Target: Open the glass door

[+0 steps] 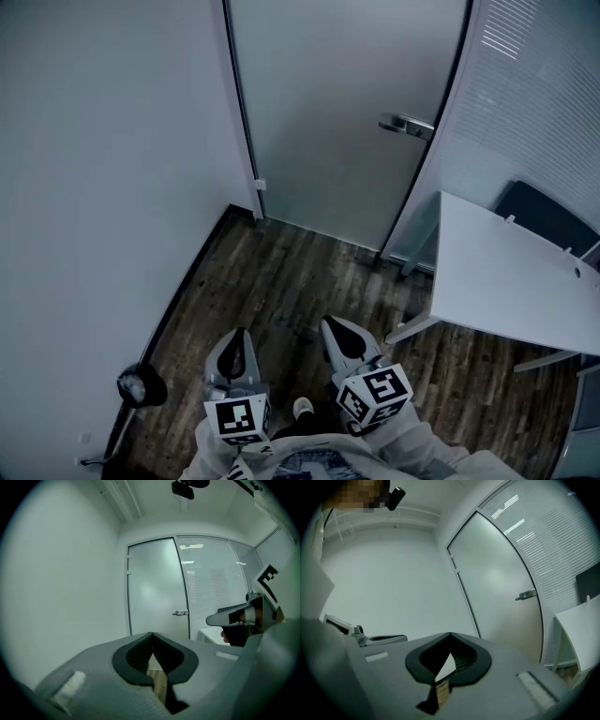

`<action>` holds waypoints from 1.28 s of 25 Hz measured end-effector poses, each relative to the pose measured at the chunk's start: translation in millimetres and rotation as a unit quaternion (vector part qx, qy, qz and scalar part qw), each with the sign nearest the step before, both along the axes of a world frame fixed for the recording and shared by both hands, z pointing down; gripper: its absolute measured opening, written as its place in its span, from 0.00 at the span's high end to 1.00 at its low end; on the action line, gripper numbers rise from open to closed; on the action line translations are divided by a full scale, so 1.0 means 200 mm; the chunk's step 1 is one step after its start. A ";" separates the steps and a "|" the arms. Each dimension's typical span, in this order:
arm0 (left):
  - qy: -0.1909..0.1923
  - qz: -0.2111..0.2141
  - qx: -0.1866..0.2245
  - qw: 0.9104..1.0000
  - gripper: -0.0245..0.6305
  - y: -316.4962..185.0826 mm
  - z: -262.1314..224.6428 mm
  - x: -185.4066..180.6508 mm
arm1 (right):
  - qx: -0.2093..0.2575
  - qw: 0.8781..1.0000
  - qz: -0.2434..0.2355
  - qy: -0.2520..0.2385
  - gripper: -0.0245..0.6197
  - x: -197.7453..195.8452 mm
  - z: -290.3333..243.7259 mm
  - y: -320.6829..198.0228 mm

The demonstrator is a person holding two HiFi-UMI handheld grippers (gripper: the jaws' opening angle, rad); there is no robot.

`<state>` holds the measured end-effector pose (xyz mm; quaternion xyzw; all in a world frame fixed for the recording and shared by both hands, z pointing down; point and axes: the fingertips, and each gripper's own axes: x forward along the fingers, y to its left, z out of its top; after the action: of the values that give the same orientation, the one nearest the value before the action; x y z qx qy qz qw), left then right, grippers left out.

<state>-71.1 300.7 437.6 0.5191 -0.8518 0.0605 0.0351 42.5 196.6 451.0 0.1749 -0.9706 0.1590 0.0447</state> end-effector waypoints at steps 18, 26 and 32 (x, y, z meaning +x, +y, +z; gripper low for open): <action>0.020 0.001 0.002 1.000 0.96 -0.36 0.10 -0.43 | -0.005 1.000 0.012 0.019 0.95 -0.40 0.07 -0.39; 0.008 0.014 -0.001 1.000 0.96 -0.80 0.06 -0.63 | -0.005 1.000 0.014 0.002 0.95 -0.63 0.04 -0.82; 0.008 0.032 -0.015 0.999 0.96 -1.26 0.07 -0.75 | -0.015 0.999 0.032 -0.002 0.95 -0.74 0.05 -1.24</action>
<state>-221.9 49.7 451.3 0.5457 -0.8336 0.0706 0.0476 -105.8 -52.2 460.3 0.2047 -0.9621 0.1754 0.0401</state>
